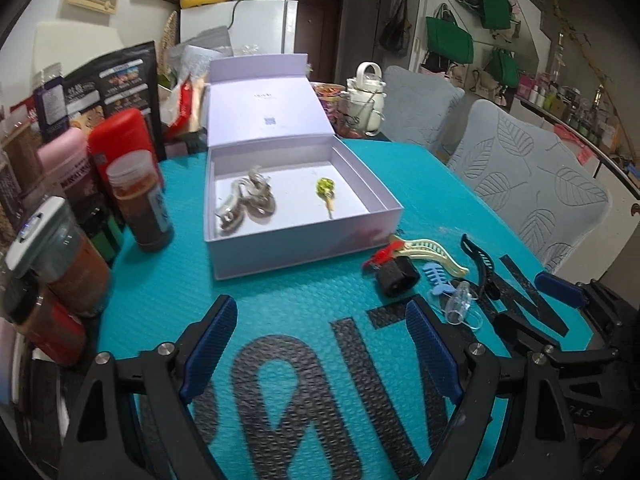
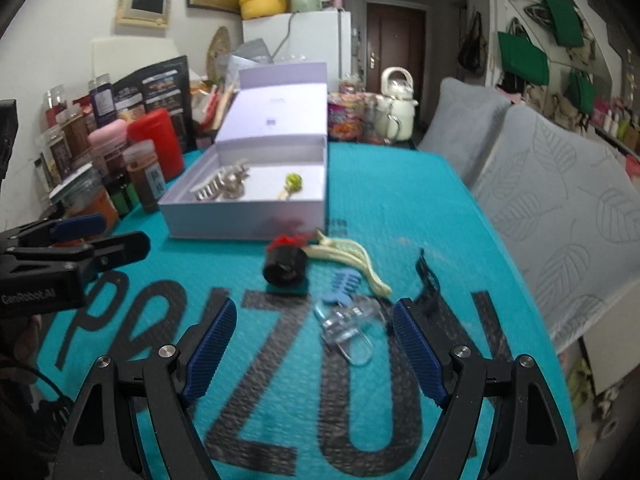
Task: Organize rigid objects
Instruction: 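Move both open tools back toward the remaining clips on the mat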
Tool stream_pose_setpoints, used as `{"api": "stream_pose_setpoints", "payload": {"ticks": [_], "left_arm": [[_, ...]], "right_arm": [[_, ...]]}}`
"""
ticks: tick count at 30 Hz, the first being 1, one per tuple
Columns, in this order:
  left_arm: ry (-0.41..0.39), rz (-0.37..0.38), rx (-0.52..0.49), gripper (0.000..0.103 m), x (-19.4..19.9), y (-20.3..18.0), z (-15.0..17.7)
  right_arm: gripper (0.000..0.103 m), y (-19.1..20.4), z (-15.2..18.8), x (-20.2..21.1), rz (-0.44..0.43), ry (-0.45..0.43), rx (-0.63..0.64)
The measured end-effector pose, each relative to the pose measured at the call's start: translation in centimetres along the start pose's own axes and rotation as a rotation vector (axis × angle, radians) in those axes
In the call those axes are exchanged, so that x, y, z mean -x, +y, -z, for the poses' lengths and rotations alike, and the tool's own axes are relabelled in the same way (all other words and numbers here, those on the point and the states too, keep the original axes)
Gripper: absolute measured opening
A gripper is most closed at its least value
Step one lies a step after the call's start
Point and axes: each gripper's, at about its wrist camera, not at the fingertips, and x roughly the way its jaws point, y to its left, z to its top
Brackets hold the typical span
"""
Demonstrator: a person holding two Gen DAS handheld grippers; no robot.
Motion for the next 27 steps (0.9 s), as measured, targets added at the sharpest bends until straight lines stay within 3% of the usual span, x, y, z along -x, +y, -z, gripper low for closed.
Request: {"api": "stream_pose_setpoints", "payload": {"ticks": [10,27], "left_arm": [[0.036,0.046,0.016,0.087,-2.3,-1.2,-0.5],[0.120,0.085,-0.048,0.087,-7.9,-5.2,-2.0]], "right_arm": [[0.081,-2.9,1.1,-1.9,-0.014,0.051,-0.033],[0.081,-7.0,1.8,-4.6,0.034,0.101,-0.083]]}}
